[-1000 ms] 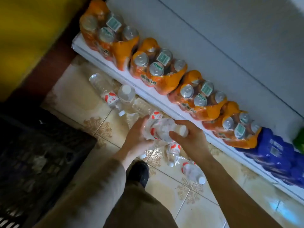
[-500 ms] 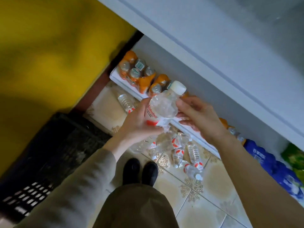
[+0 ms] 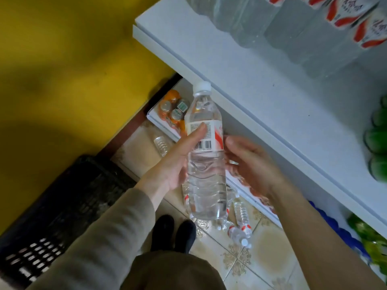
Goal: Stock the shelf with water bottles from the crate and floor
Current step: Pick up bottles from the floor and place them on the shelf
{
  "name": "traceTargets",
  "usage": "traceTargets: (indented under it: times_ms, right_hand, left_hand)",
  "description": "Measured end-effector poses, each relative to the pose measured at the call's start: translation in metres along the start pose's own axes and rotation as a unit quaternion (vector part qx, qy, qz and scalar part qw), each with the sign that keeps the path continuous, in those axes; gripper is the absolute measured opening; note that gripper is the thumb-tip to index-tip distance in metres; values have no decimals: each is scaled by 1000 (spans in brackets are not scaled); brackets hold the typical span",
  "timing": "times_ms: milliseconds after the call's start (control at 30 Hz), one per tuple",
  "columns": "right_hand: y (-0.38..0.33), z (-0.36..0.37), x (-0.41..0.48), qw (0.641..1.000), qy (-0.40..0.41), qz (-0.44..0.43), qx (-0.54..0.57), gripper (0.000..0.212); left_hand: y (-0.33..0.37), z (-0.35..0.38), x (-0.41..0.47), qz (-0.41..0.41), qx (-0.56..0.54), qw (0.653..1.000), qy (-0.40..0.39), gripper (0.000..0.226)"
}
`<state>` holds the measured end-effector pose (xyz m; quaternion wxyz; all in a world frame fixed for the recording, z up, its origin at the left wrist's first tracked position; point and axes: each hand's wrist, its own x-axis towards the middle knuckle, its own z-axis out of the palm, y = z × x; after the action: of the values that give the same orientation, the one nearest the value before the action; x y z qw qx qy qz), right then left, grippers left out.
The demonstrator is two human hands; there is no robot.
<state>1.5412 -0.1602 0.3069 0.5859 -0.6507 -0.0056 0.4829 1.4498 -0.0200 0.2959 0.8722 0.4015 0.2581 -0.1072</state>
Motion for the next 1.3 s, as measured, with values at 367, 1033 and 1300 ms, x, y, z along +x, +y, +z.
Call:
traceTargets:
  times_ms: [367, 1033, 1300]
  right_hand:
    - [-7, -3, -8, 974, -203, 99, 26, 85]
    - [-136, -44, 52, 942, 236, -220, -95, 58]
    - [-161, -67, 109, 913, 315, -247, -77, 62]
  left_hand:
    - [12, 20, 1, 60, 34, 996, 58, 72]
    - [102, 86, 110, 185, 264, 934, 154, 25]
    - [128, 94, 176, 25, 202, 974, 97, 50]
